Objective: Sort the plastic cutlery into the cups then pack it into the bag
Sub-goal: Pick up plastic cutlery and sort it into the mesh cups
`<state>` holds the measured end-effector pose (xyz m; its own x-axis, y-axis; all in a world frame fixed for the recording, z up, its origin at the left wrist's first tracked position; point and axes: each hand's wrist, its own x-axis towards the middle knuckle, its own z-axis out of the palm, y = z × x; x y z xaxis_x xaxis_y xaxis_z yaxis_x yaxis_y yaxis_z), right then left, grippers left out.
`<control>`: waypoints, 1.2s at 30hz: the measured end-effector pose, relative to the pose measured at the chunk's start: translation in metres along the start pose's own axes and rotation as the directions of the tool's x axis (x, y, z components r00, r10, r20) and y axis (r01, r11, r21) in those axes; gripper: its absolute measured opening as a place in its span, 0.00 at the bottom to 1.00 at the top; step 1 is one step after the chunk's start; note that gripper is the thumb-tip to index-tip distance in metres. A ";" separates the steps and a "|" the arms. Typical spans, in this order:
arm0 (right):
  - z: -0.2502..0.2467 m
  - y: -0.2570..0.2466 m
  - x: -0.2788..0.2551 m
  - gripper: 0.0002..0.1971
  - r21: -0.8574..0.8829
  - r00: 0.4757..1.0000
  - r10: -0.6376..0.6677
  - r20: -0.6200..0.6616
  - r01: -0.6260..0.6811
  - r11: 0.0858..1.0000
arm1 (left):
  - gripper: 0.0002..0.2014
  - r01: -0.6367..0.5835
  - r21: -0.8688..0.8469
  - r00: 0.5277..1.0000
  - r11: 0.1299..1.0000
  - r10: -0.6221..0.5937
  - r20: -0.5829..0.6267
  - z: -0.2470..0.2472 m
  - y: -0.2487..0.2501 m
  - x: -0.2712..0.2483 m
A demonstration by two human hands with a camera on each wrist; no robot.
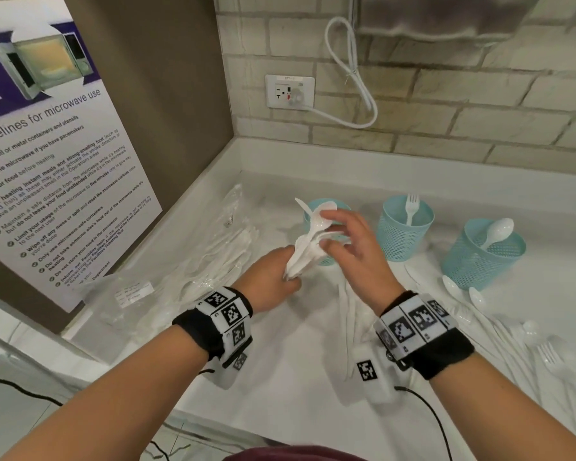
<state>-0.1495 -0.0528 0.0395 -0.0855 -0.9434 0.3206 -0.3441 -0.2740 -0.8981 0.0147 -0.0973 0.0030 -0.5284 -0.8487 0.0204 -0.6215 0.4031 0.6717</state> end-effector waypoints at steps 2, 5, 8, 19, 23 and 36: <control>-0.001 -0.009 0.008 0.07 0.073 0.991 -0.014 -0.131 0.024 0.997 | 0.15 0.009 -0.096 1.000 0.995 -0.010 -0.014 0.003 0.006 0.004; 0.000 -0.015 0.016 0.18 0.026 0.974 -0.074 -0.214 0.081 0.996 | 0.26 -0.007 -0.249 1.000 0.968 0.001 -0.025 0.009 0.014 0.011; 0.005 -0.017 0.018 0.25 -0.229 0.972 -0.165 -0.166 0.125 0.966 | 0.32 -0.071 -0.391 0.997 0.918 0.059 -0.042 0.019 0.014 0.022; 0.003 -0.029 0.036 0.18 -0.180 0.981 -0.192 -0.013 0.186 0.966 | 0.16 -0.158 -0.578 0.982 0.801 0.065 -0.177 0.025 0.012 0.032; 0.010 -0.017 0.038 0.33 -0.189 0.985 -0.096 0.146 0.123 0.974 | 0.13 -0.060 -0.624 0.995 0.779 -0.001 -0.097 0.023 0.007 0.033; 0.004 -0.004 0.037 0.25 0.203 0.985 0.164 0.060 -0.173 0.964 | 0.09 -0.027 -0.647 0.996 0.762 -0.037 -0.086 0.017 0.005 0.034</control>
<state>-0.1473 -0.0872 0.0533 -0.0850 -0.9850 0.1501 -0.1272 -0.1387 -0.9821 -0.0162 -0.1184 -0.0060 -0.4531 -0.8895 0.0590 -0.0849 0.1090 0.9904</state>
